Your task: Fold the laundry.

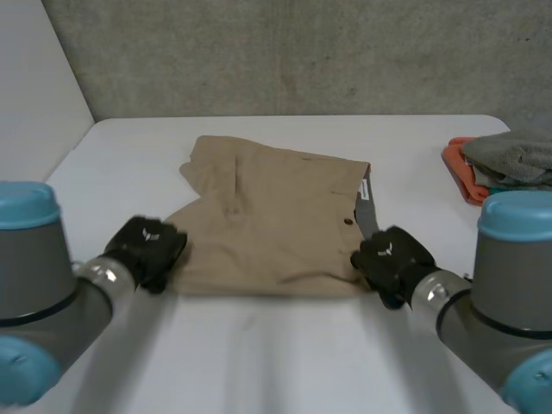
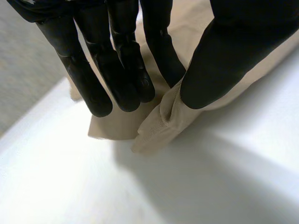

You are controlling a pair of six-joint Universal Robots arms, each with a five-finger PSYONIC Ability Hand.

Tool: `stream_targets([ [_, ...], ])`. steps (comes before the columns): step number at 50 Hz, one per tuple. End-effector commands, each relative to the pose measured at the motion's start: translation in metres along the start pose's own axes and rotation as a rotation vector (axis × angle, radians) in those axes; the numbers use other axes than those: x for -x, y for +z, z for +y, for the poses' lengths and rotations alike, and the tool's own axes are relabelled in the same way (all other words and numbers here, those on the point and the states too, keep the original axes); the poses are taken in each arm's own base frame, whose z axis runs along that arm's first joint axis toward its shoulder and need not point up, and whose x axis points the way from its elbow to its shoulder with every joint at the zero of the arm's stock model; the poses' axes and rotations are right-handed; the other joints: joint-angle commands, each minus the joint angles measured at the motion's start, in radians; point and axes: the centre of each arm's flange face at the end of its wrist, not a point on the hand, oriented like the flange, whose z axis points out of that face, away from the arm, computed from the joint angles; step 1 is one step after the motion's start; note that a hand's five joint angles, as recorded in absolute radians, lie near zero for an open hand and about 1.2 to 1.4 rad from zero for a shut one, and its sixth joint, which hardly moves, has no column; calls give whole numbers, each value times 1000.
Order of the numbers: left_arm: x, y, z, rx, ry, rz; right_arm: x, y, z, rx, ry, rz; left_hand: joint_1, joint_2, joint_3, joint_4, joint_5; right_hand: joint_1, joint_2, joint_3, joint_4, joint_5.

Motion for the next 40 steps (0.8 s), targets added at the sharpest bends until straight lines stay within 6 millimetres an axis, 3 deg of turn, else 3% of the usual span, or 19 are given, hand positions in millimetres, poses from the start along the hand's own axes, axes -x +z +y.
stream_targets([
  [1, -11, -73, 8, 215, 164, 163, 1, -49, 3, 221, -176, -169, 249, 203, 209, 198, 249, 288, 223, 202, 200, 208],
  [4, -16, -91, 10, 247, 214, 208, -4, -60, -3, 216, -181, -172, 249, 203, 209, 198, 249, 288, 223, 202, 200, 208],
  [7, -18, -90, 7, 209, 240, 197, -10, -55, -13, 128, -150, -114, 249, 203, 209, 198, 249, 279, 214, 193, 190, 199],
  [10, -16, -81, 3, 171, 242, 168, -15, -51, -19, 75, -91, -57, 249, 203, 209, 198, 249, -146, -210, -232, -234, -226],
  [11, -14, -75, -1, 147, 238, 145, -18, -48, -21, 51, -46, -23, 249, 203, 209, 198, 249, -449, -514, -535, -538, -529],
  [14, -9, -63, -7, 112, 203, 108, -17, -48, -23, 27, 24, 3, 249, 203, 209, 198, 249, -702, -766, -787, -790, -781],
  [21, 2, -42, -22, 57, 90, 46, 4, -49, -20, -12, 126, -38, 249, 203, 209, 198, 249, -749, -813, -835, -837, -829],
  [31, 22, -31, -54, -40, -17, -22, 33, -24, 2, -29, 128, -78, 249, 203, 209, 198, 249, -729, -793, -815, -817, -808],
  [36, 27, -31, -61, -59, -44, -33, 34, -3, 7, -58, 118, -27, 249, 203, 209, 198, 249, -512, -576, -598, -600, -591],
  [40, 26, -36, -59, -43, -67, -24, 31, 13, 10, -72, 112, 32, 249, 203, 209, 198, 249, -148, -212, -234, -236, -228],
])
